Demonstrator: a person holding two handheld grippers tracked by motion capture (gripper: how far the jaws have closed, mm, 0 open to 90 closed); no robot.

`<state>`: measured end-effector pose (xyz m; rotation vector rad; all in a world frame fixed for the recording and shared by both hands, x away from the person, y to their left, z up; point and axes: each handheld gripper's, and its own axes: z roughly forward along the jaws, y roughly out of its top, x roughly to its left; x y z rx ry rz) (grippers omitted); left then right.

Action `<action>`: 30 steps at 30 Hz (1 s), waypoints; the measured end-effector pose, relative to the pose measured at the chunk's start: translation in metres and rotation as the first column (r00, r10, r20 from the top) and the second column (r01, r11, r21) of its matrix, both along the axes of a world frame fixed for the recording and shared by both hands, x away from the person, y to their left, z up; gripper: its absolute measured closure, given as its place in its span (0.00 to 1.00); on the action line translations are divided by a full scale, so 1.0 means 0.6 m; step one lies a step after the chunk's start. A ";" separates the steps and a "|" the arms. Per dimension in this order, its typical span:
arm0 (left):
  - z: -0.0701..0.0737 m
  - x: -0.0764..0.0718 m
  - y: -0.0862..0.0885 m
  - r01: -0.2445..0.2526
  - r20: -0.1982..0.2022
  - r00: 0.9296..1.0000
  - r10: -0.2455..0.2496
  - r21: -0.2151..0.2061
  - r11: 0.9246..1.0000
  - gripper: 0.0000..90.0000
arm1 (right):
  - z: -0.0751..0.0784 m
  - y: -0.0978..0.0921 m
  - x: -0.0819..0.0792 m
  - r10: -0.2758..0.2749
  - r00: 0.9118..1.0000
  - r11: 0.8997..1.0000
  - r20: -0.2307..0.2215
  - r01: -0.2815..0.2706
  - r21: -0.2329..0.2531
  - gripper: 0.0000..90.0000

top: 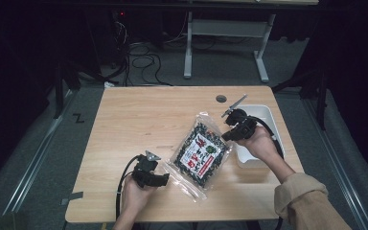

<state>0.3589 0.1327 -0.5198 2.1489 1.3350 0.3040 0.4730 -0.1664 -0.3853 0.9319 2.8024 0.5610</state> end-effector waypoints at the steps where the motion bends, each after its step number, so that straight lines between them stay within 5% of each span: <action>1: 0.000 0.000 0.001 0.000 -0.001 1.000 0.000 -0.001 1.000 0.31 | 0.005 -0.001 -0.001 -0.002 1.000 1.000 0.007 0.002 0.003 1.00; 23: 0.002 -0.003 0.003 0.003 0.009 1.000 -0.003 -0.015 1.000 0.32 | 0.095 -0.005 -0.019 0.015 0.991 1.000 0.135 -0.012 -0.029 1.00; 30: 0.001 -0.002 0.001 0.011 0.006 1.000 -0.011 -0.008 1.000 0.32 | 0.117 -0.009 -0.027 0.009 0.976 1.000 0.218 -0.003 -0.027 1.00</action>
